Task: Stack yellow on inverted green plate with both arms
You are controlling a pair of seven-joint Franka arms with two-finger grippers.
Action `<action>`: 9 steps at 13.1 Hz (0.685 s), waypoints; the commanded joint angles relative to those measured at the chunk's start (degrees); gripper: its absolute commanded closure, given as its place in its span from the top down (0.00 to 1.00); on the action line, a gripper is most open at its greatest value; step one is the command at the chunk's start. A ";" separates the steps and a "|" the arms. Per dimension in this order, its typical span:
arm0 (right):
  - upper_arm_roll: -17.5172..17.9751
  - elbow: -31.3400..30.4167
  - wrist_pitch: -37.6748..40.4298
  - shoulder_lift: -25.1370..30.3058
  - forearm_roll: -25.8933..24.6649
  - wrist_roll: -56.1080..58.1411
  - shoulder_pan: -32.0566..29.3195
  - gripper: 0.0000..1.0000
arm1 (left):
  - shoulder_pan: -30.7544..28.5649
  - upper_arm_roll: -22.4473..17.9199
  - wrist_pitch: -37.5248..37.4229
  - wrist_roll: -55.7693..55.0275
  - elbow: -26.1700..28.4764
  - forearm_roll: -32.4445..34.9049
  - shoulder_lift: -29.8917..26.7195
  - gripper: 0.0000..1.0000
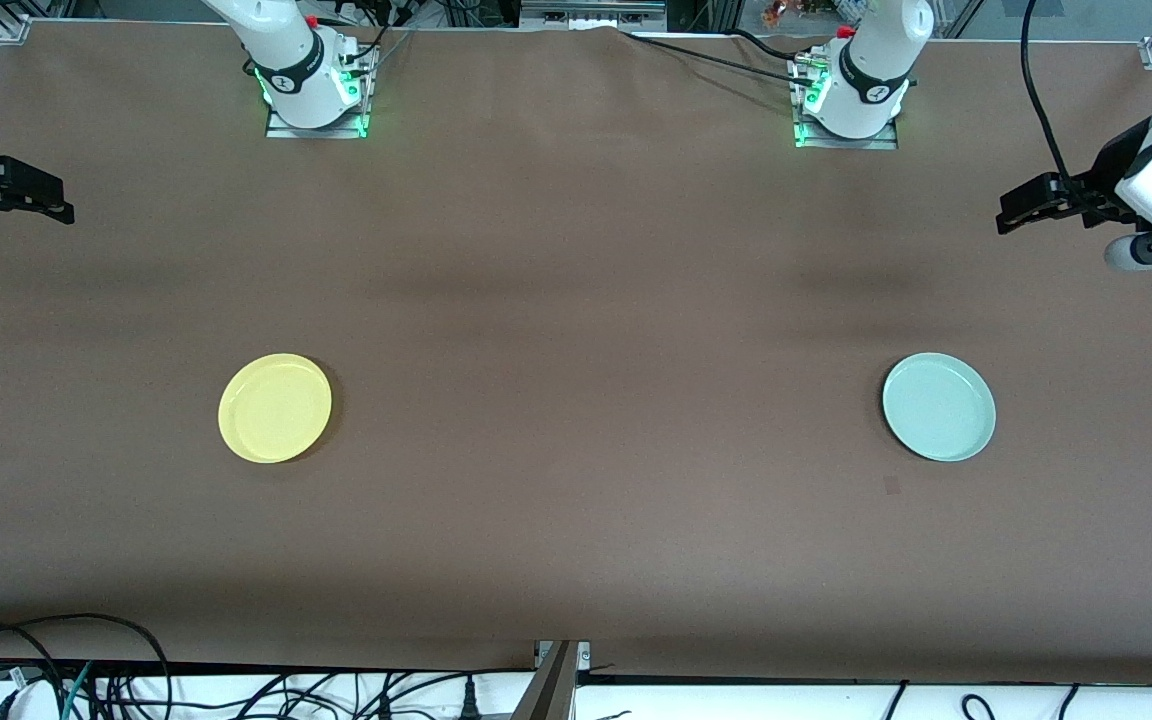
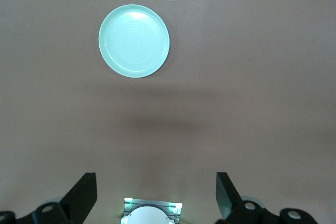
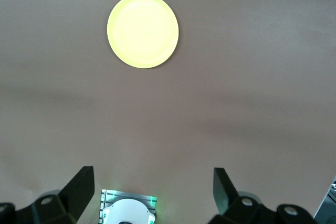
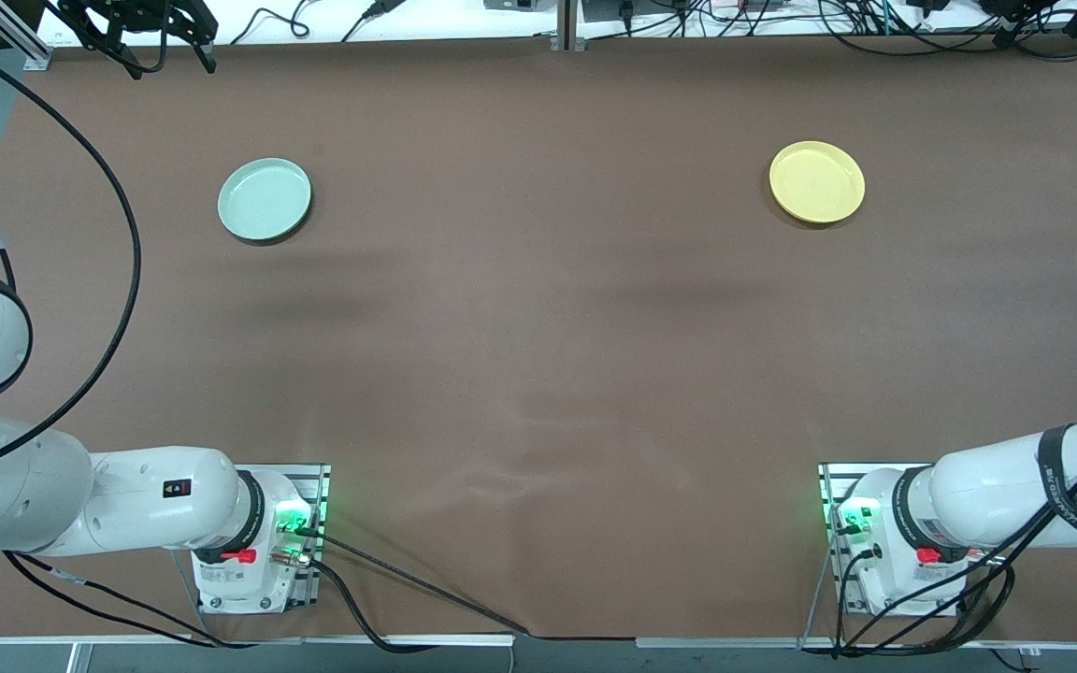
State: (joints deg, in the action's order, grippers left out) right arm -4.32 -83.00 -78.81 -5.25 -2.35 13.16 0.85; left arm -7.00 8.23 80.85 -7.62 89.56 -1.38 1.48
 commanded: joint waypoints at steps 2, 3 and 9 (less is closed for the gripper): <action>-0.16 1.26 0.24 -0.46 -0.19 -0.50 -0.32 1.00 | -0.73 0.47 2.91 -0.38 2.54 0.32 -0.08 1.00; -0.16 1.17 0.24 -0.46 -0.19 -0.50 -0.32 1.00 | -0.82 0.56 3.34 -0.38 2.72 1.81 -0.16 1.00; -0.08 1.17 0.24 -0.46 -0.19 -0.33 -0.32 1.00 | -0.73 0.65 3.96 -0.29 2.90 2.18 0.10 1.00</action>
State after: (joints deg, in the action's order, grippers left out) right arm -4.60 -83.00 -78.82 -5.25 -2.35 13.16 0.78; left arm -7.41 8.33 84.09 -7.62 91.79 -0.29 2.02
